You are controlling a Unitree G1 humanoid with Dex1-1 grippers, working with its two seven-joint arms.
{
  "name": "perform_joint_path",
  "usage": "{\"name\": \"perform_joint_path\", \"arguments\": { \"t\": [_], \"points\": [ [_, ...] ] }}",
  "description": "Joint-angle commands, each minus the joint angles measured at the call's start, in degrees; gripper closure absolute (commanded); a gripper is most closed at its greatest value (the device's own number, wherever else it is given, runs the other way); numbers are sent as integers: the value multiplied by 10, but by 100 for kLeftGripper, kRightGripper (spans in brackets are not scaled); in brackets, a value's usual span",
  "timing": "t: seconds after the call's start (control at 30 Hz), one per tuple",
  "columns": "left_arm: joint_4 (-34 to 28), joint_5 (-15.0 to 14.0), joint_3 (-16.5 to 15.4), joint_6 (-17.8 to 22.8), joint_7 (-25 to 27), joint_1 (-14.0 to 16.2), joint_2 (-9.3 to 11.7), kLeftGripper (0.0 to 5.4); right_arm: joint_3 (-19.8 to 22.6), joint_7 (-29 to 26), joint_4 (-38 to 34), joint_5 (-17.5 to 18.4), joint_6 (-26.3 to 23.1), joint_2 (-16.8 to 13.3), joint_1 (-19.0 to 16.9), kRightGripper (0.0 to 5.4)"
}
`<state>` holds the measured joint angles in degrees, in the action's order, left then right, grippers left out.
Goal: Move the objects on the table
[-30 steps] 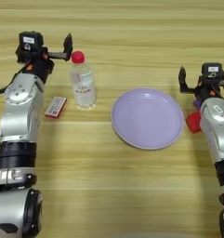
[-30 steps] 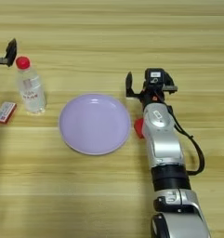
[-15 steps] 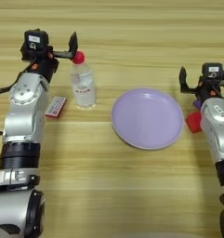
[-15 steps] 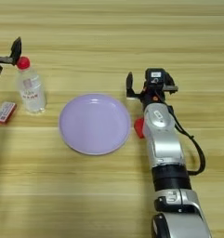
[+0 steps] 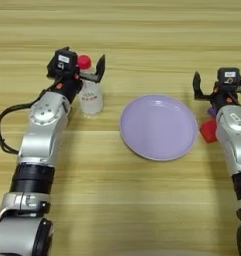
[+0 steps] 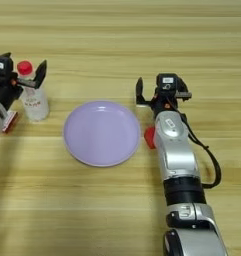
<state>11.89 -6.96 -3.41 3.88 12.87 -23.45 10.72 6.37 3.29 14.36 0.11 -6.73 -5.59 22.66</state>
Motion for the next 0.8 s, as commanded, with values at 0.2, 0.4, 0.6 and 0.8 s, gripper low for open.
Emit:
{"name": "perform_joint_path", "arguments": {
  "t": [0.2, 0.4, 0.6, 0.8],
  "points": [
    [46, 8, 4, -13, 7, -4, 0, 2, 0, -2, 3, 1, 5, -3, 8, 0],
    [96, 8, 0, -36, 10, -22, 2, 2, 0, -2, 3, 1, 5, -3, 8, 0],
    [125, 6, -3, -52, 13, -33, 2, 2, 0, -2, 3, 1, 5, -3, 7, 0],
    [144, 6, -3, -65, 13, -44, -4, 2, 0, -3, 1, 2, 5, -4, 6, 0]
  ]
}}
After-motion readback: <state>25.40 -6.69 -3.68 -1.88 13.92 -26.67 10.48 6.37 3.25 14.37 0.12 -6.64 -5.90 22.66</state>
